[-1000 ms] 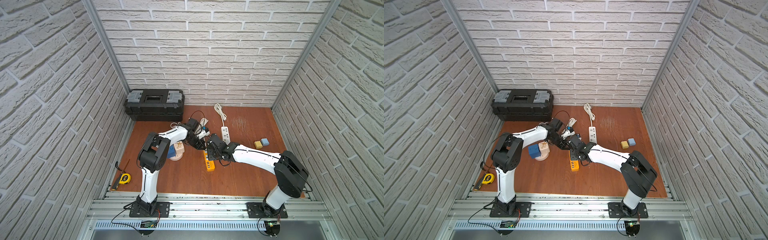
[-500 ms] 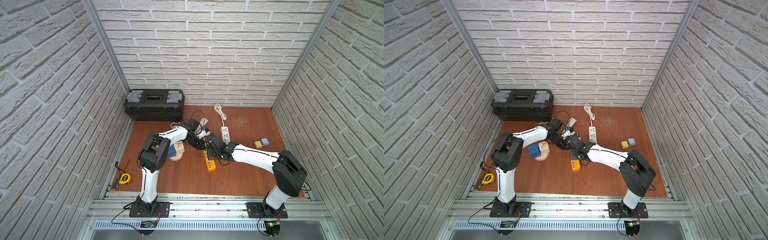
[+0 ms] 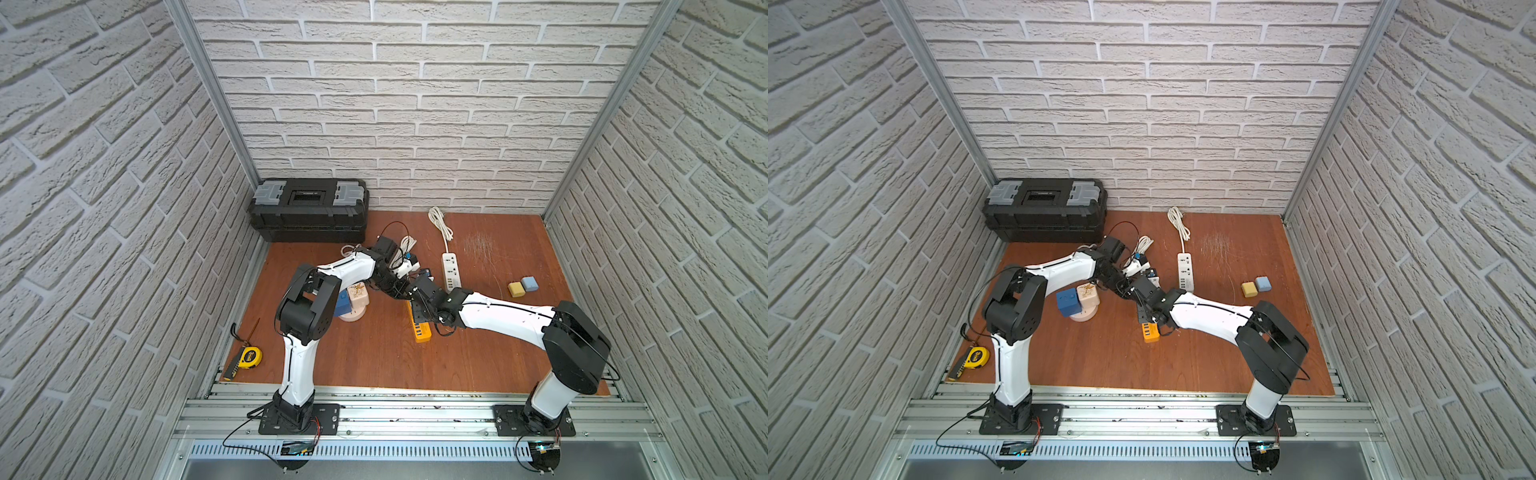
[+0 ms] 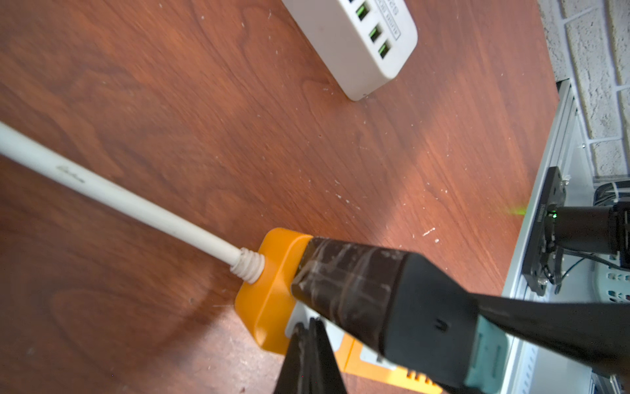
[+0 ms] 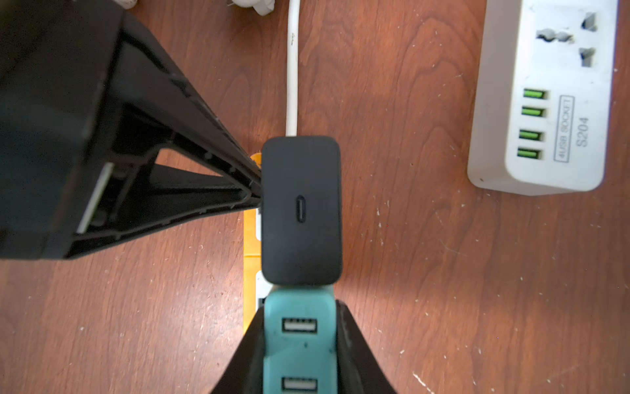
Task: Pull the plug off the socket
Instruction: Remove the plug from the socket.
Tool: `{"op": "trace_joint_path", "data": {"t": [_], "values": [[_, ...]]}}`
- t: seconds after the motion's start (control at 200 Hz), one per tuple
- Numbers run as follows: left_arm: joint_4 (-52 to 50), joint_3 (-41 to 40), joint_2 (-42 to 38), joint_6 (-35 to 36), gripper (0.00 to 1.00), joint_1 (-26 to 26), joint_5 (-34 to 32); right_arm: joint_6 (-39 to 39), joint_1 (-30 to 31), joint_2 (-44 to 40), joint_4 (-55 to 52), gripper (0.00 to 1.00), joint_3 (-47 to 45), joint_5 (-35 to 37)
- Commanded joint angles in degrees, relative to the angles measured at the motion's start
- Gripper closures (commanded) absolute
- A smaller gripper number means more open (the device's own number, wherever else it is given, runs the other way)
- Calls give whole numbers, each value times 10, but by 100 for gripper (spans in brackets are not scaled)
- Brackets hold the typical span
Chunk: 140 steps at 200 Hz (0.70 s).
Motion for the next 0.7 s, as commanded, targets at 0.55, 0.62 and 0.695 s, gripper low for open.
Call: {"op": "trace_joint_path", "data": {"t": [0.55, 0.62, 0.695], "values": [[-17, -8, 41, -5, 100, 7, -38, 28, 4, -8, 5, 98, 11, 11], [-17, -8, 41, -5, 100, 8, -39, 24, 13, -1, -10, 98, 22, 32], [-18, -8, 42, -6, 100, 7, -39, 22, 21, 8, -26, 98, 34, 53]]}}
